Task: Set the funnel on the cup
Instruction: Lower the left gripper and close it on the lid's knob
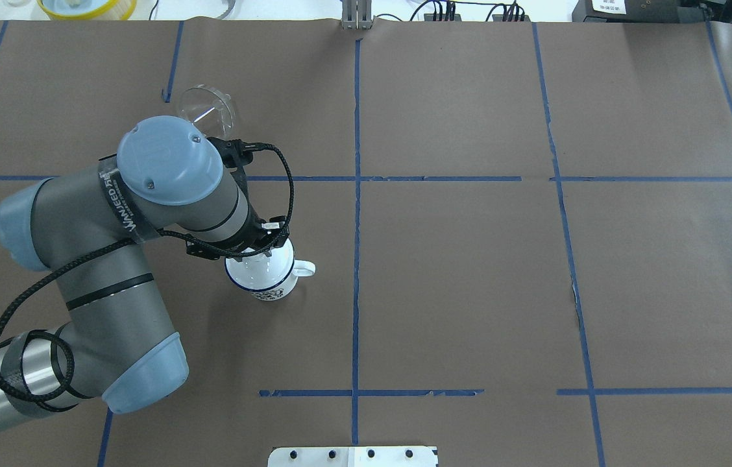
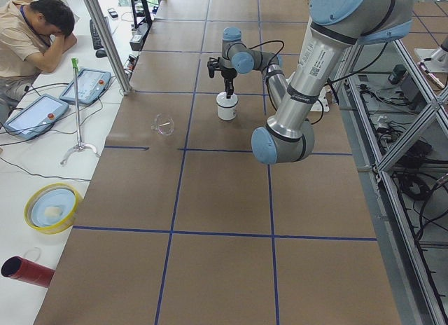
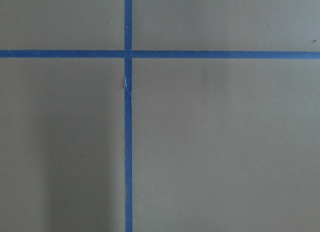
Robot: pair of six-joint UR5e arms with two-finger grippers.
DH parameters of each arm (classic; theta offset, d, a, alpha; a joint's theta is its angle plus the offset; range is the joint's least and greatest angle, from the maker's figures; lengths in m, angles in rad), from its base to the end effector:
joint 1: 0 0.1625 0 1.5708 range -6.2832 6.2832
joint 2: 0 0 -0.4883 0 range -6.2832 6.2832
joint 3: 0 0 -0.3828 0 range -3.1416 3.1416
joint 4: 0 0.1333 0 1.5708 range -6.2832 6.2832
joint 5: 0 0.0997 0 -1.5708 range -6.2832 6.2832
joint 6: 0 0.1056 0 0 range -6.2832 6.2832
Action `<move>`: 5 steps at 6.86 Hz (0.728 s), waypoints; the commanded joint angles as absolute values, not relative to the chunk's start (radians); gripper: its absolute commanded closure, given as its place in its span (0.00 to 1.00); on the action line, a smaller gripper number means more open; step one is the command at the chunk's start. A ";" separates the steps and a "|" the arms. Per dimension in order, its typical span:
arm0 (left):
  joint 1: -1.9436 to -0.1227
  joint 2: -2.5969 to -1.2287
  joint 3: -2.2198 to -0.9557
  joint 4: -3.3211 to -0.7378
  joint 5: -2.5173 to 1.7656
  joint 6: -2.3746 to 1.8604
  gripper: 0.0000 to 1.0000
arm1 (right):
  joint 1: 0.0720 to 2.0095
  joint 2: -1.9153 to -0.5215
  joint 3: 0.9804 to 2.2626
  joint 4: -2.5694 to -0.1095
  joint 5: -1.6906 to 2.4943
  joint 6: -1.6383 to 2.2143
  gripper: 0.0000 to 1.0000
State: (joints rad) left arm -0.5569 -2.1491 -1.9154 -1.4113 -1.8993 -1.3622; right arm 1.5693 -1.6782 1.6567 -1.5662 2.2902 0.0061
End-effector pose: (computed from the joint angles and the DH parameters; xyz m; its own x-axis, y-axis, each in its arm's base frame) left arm 0.4901 -0.4220 0.2695 0.6644 -0.1828 -0.7247 0.1772 0.9805 -0.0849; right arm 0.0631 -0.4288 0.7373 0.7522 0.0161 0.6587 -0.0031 0.9998 -0.0209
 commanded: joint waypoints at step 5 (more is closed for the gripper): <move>-0.662 -2.157 -2.036 -1.344 -1.911 -1.347 1.00 | 1.569 -1.678 1.657 -1.566 2.290 0.006 0.00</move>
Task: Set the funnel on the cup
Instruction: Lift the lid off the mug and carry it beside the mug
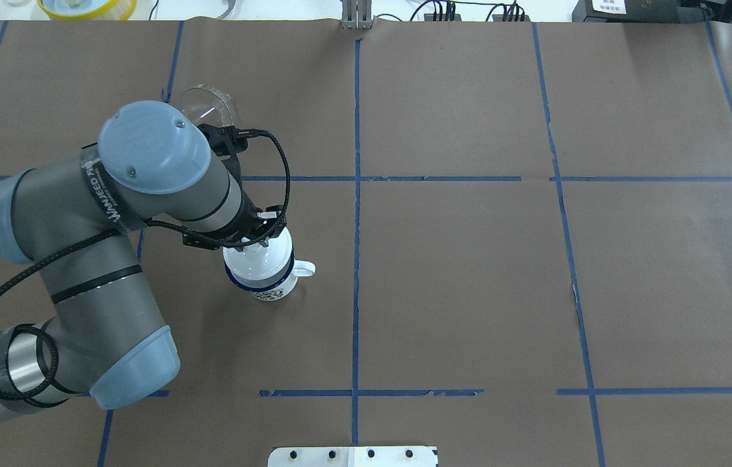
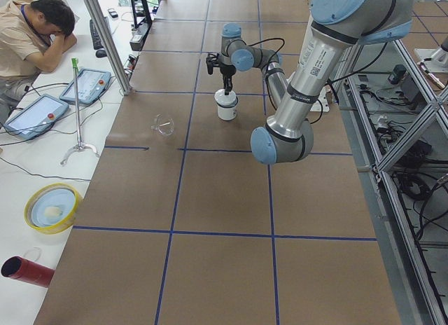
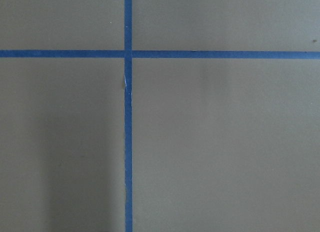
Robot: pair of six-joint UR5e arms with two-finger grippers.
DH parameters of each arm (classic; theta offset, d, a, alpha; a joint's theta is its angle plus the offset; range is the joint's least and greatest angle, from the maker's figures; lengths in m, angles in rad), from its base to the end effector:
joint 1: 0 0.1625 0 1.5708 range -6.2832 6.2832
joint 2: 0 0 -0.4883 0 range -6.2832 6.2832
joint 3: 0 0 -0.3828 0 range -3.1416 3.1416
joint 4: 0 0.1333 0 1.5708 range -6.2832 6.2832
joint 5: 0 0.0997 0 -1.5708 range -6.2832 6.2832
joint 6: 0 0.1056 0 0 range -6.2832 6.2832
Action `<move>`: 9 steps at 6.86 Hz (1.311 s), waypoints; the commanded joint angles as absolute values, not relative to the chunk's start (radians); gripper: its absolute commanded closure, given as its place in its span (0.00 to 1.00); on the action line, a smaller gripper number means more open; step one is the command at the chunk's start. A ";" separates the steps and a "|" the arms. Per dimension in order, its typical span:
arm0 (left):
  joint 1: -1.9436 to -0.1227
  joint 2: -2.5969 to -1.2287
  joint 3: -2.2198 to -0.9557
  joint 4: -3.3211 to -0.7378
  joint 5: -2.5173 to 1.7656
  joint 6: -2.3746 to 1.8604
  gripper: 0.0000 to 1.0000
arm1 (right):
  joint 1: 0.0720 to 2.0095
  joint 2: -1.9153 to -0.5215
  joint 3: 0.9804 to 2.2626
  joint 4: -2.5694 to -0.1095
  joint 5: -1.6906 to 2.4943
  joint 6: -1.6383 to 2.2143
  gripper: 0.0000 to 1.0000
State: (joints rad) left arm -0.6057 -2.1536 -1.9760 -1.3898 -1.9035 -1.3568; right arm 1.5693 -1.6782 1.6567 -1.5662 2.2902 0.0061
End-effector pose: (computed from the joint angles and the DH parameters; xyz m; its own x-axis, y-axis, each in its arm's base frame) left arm 0.4538 -0.4345 0.2476 0.6287 -0.1913 -0.7537 0.2156 0.9742 -0.0674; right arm 0.0631 -0.4288 0.7373 0.7522 0.0161 0.6587 -0.0031 0.9998 -0.0209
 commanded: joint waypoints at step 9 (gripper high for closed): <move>-0.661 -1.764 -1.961 -1.784 -1.970 -1.138 1.00 | 1.569 -1.678 1.657 -1.566 2.290 0.006 0.00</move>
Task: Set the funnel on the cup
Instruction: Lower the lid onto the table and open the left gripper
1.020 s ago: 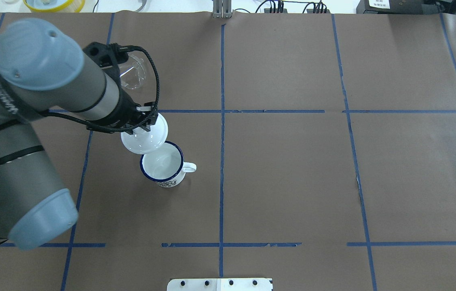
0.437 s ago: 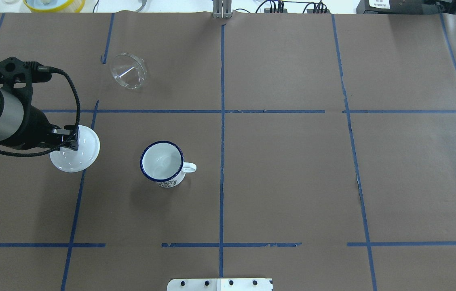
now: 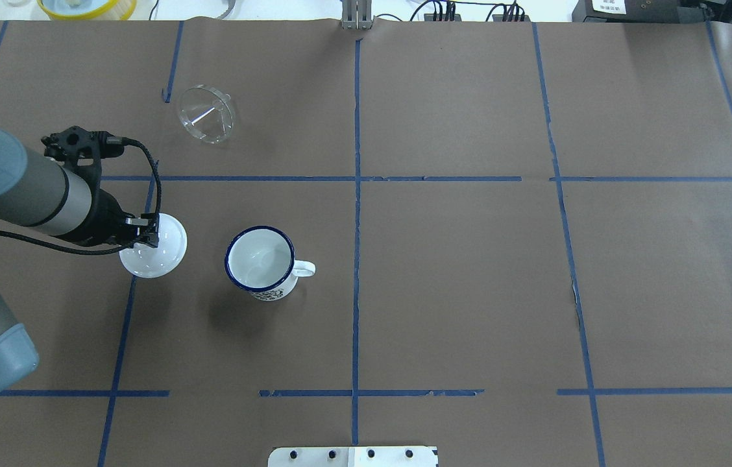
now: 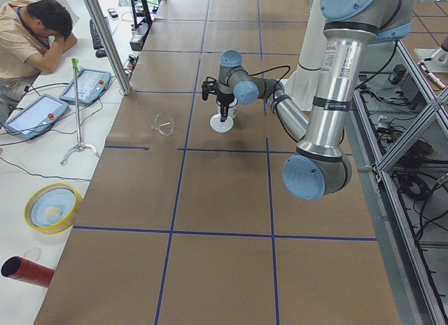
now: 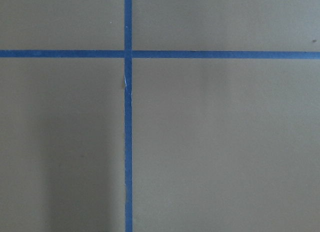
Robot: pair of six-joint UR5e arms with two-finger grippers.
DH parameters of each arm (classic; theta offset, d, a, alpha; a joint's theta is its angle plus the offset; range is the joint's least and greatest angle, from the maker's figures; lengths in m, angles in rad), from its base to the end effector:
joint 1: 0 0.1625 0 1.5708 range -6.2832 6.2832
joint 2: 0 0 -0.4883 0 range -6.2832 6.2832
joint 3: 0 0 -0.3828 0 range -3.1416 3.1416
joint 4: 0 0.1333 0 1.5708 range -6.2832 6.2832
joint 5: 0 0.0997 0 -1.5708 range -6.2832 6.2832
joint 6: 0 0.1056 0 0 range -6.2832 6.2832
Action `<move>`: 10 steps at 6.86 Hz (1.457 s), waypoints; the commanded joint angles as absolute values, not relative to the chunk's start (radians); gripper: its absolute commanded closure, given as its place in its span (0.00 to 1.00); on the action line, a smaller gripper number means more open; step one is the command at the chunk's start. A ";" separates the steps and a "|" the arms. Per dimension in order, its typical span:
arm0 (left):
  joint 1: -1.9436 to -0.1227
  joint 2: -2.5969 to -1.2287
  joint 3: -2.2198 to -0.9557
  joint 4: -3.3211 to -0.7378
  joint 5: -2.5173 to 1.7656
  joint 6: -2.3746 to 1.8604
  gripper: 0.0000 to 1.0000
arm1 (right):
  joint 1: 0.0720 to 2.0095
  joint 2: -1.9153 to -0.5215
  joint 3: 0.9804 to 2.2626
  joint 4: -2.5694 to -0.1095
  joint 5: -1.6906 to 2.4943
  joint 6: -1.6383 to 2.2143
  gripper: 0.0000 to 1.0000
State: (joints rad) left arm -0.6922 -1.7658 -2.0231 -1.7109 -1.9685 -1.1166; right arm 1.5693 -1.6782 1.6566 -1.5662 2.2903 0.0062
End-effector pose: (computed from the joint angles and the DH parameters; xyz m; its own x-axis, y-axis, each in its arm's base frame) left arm 0.3562 -0.4153 0.4088 0.6537 -0.0165 -0.7566 0.1006 0.9928 0.0653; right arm 0.0631 -0.4288 0.7374 0.7521 0.0163 0.6588 -0.0032 0.9998 -0.0211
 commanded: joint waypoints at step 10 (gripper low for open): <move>-0.614 -1.767 -1.902 -1.786 -1.959 -1.138 0.26 | 1.569 -1.678 1.657 -1.566 2.290 0.006 0.00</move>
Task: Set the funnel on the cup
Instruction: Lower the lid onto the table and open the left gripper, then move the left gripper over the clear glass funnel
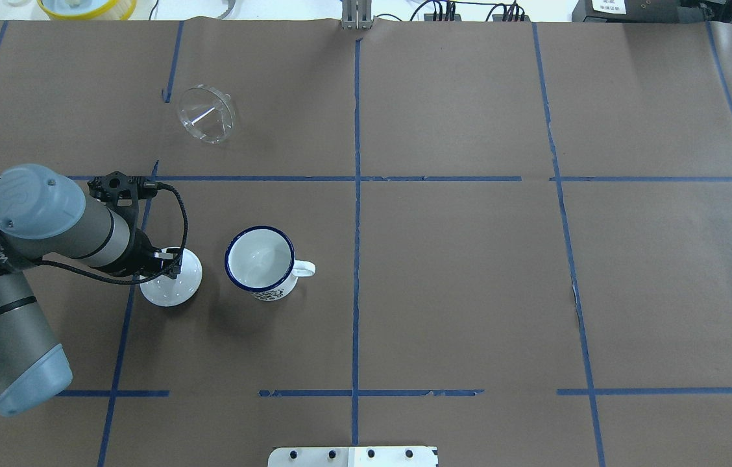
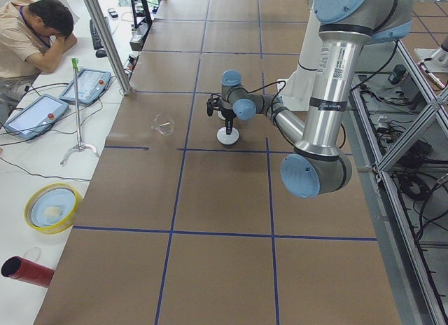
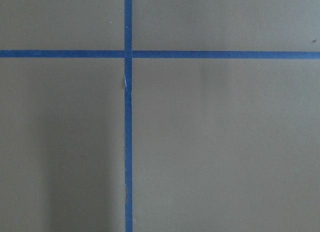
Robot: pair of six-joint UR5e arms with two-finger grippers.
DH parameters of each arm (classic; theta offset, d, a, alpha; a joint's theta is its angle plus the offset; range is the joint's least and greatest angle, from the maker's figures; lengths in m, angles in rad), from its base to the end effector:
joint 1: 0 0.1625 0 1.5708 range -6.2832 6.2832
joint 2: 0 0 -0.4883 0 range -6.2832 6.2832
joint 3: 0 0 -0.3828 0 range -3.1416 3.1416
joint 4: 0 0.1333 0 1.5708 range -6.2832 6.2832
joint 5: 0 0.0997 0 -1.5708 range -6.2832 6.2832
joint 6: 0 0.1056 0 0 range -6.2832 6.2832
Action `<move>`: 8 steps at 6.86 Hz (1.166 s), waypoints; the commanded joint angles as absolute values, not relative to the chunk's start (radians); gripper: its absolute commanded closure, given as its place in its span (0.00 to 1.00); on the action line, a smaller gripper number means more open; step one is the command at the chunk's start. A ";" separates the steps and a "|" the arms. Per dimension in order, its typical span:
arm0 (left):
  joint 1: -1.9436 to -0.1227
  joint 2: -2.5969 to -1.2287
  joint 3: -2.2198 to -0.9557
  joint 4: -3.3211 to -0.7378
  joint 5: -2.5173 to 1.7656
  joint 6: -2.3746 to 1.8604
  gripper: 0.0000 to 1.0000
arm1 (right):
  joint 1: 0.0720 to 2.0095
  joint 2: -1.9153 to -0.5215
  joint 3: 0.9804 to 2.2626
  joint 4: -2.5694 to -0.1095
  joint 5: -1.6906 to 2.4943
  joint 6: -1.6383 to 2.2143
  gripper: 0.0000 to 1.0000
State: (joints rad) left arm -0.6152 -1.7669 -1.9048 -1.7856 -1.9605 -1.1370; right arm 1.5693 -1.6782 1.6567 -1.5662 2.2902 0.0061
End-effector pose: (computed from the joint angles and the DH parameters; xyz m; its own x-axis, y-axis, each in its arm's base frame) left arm 0.4076 -0.4021 0.4521 0.6807 -0.0050 -0.7325 0.0412 0.9987 0.0315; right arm 0.0631 -0.4288 0.7373 0.7522 0.0161 0.6587 -0.0031 0.9998 -0.0209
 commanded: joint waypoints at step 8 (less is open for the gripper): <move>-0.762 -1.972 -1.675 -2.269 -1.660 -2.065 0.00 | 1.569 -1.678 1.657 -1.566 2.290 0.006 0.00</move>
